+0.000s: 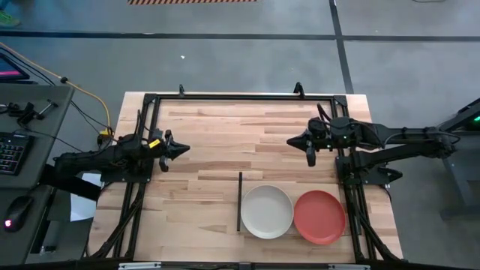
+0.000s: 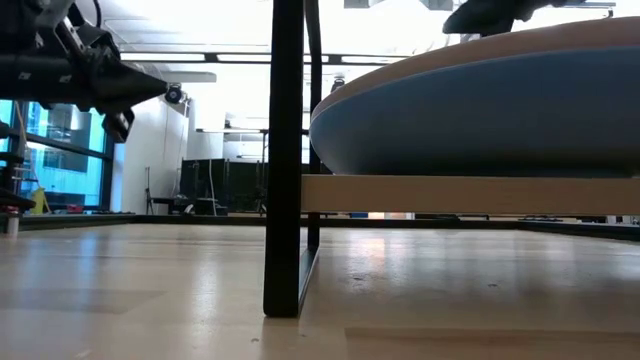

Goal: Place and stack plates onto a shelf
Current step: Return to Home Position

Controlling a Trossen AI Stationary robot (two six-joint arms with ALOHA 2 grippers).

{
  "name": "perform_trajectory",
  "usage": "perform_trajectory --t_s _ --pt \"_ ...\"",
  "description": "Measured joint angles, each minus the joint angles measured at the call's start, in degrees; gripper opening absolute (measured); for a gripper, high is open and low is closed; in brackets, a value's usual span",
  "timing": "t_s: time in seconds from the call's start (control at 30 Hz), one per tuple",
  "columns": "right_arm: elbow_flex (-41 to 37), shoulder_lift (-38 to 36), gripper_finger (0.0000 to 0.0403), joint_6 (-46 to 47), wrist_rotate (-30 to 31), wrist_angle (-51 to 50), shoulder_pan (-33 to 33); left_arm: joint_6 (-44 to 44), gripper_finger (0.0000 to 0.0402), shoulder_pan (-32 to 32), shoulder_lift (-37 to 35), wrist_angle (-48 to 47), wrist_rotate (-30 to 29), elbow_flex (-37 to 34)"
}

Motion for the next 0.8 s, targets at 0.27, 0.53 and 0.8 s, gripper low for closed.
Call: perform_trajectory --t_s 0.27,0.53,0.8 --pt "-1.52 -6.50 0.0000 -1.84 -0.17 -5.48 2.96 -0.77 0.0000 -0.02 0.02 0.08 0.01 0.00" --pt "-21.85 -20.99 0.0000 -0.90 1.36 13.64 4.00 -0.75 0.0000 -0.02 0.07 0.06 0.01 0.00" --pt "-31.45 -34.32 0.0000 -2.45 1.30 16.79 3.98 -0.77 0.0000 -0.02 0.07 0.08 0.03 0.00"
